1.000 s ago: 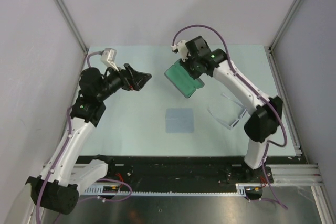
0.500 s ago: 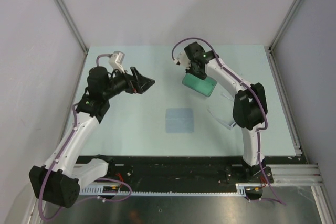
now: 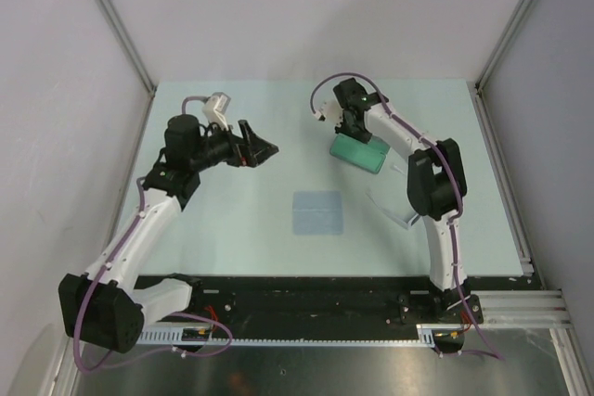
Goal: Organize the sunglasses
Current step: Place the opened sunglasses case at the center of the board, then pick up the glasses cleaning cloth from the center of the board, then fold the glasses cleaning cloth at the center of the board.
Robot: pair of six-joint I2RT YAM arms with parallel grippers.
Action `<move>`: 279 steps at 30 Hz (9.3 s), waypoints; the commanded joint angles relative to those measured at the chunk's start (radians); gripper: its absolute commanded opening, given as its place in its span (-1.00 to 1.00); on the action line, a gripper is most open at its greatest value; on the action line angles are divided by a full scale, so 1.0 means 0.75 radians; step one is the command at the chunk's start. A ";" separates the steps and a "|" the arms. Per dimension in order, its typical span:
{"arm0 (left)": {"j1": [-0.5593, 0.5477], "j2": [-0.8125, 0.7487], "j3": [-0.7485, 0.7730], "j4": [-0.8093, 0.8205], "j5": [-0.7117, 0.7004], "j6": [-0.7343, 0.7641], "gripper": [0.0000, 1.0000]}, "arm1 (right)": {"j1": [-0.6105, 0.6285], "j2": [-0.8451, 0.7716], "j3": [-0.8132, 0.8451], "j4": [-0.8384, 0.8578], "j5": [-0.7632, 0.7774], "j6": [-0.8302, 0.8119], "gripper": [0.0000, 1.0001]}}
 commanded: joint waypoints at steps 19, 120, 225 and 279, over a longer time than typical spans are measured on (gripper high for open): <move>0.018 -0.007 -0.020 0.014 0.033 0.090 1.00 | 0.179 -0.130 -0.162 0.138 0.003 -0.156 -0.95; -0.301 0.930 0.156 -0.033 -0.392 -0.241 -0.26 | 0.201 -0.500 -1.058 0.732 -0.296 1.634 -0.30; -0.432 0.791 0.119 -0.180 -0.570 -0.139 -0.99 | 0.316 -0.664 -1.187 0.865 -0.136 1.513 -1.00; -0.561 0.605 -0.069 -0.176 -0.603 -0.158 -0.96 | 0.406 -0.858 -1.385 0.906 -0.179 1.421 -0.71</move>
